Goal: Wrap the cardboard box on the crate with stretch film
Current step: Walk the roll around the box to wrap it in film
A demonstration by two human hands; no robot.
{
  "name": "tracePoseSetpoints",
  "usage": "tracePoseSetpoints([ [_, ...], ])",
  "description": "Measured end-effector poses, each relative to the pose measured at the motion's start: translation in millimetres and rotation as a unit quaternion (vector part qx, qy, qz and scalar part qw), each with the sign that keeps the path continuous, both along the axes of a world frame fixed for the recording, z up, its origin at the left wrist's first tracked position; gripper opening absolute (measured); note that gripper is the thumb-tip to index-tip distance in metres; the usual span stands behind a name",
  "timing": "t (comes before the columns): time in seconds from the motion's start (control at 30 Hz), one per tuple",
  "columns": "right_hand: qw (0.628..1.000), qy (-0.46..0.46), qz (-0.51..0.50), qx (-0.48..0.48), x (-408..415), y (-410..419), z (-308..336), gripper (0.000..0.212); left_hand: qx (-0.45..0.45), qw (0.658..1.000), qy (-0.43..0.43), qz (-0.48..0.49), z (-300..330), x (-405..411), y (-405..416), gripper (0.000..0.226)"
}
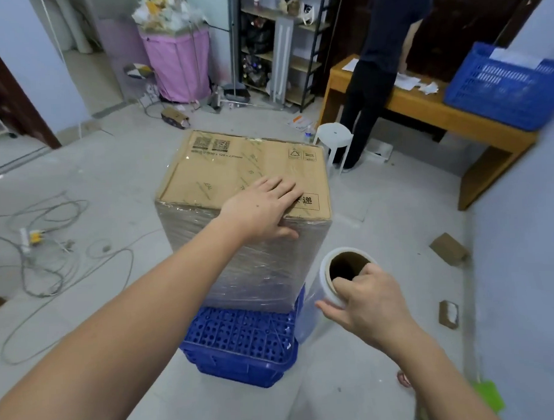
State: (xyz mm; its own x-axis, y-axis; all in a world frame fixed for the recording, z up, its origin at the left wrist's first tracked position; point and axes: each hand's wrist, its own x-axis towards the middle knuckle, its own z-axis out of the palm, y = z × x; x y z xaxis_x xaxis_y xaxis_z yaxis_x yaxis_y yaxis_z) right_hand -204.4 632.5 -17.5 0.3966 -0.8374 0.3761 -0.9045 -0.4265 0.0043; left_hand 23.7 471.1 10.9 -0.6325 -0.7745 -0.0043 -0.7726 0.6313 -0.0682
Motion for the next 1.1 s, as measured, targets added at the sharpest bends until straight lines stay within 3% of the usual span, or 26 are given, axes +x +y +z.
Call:
tracePoseSetpoints([
  [0.23, 0.987, 0.047, 0.153, 0.020, 54, 12, -1, 0.042, 0.000, 1.000, 0.002, 0.003, -4, 2, 4, 0.100],
  [0.4, 0.983, 0.052, 0.176, 0.032, 51, 10, 13, 0.041, -0.003, 1.000, 0.000, 0.005, -5, 3, 4, 0.099],
  [0.6, 0.979, -0.031, 0.193, 0.047, 52, 9, 26, 0.049, -0.005, 1.000, -0.003, 0.005, -6, 2, 1, 0.098],
  [0.73, 0.973, -0.003, 0.224, 0.059, 67, 7, 17, 0.043, -0.007, 1.000, -0.005, 0.005, -8, 2, -1, 0.099],
  [0.9, 0.976, 0.015, 0.200, 0.080, 75, 6, 22, 0.043, -0.009, 1.000, -0.004, 0.005, -8, 2, -2, 0.099],
  [1.0, 0.981, 0.041, 0.138, 0.130, 83, 13, 28, 0.048, -0.013, 1.000, 0.000, 0.003, -5, 2, -1, 0.099],
  [1.1, 0.980, 0.045, 0.071, 0.180, 92, 26, 32, 0.037, -0.010, 1.000, 0.004, 0.007, -5, 3, 0, 0.099],
])
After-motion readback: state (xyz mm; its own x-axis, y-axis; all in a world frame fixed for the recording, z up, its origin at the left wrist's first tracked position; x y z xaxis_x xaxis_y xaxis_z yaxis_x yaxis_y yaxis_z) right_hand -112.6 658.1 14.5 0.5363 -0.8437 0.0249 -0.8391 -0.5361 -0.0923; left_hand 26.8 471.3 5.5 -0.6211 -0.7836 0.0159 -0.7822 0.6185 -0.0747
